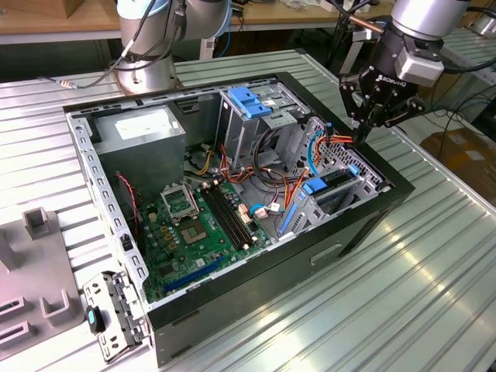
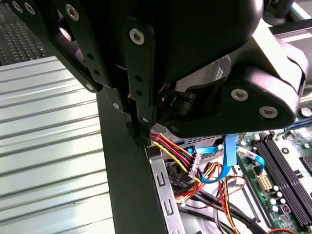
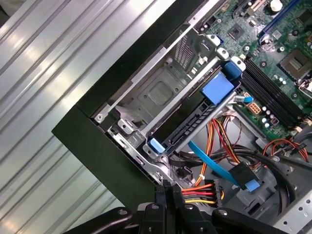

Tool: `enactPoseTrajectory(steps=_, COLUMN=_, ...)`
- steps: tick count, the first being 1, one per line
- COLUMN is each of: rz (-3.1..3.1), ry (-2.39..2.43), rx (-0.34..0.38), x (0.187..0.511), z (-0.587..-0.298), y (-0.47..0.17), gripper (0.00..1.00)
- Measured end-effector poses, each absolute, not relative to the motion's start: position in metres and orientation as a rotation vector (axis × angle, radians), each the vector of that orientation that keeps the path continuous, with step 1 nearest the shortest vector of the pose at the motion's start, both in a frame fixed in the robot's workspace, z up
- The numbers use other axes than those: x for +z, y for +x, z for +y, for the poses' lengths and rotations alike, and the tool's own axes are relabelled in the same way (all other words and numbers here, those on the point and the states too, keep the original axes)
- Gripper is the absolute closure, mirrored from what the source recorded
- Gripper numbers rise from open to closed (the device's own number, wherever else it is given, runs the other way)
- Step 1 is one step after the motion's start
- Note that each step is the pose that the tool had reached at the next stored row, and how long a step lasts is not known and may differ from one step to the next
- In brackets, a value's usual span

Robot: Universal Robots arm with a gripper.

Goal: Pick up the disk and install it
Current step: 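Insert the first disk wire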

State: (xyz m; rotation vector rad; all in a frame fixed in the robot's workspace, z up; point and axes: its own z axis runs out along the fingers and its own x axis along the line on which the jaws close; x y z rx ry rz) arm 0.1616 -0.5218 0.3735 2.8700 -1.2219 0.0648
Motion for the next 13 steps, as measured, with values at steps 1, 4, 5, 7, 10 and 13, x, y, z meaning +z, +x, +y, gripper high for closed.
enactPoseTrajectory(steps=1, rz=-1.226, ry=2.868, rx=0.065, x=0.3734, z=-0.5218, y=0.1616, gripper=0.83)
enactPoseTrajectory(steps=4, rz=-1.226, ry=2.868, rx=0.064, x=0.3733, z=-0.5218, y=0.1611, gripper=0.83)
enactPoseTrajectory(steps=5, rz=-1.227, ry=2.868, rx=0.064, x=0.3733, z=-0.5217, y=0.1610, gripper=0.83)
enactPoseTrajectory(steps=7, rz=-1.267, ry=2.849, rx=0.065, x=0.3729, z=-0.5217, y=0.1609, gripper=0.83)
enactPoseTrajectory(steps=10, rz=-1.316, ry=2.825, rx=0.065, x=0.3723, z=-0.5218, y=0.1610, gripper=0.83)
enactPoseTrajectory(steps=13, rz=-1.335, ry=2.813, rx=0.066, x=0.3721, z=-0.5217, y=0.1601, gripper=0.83)
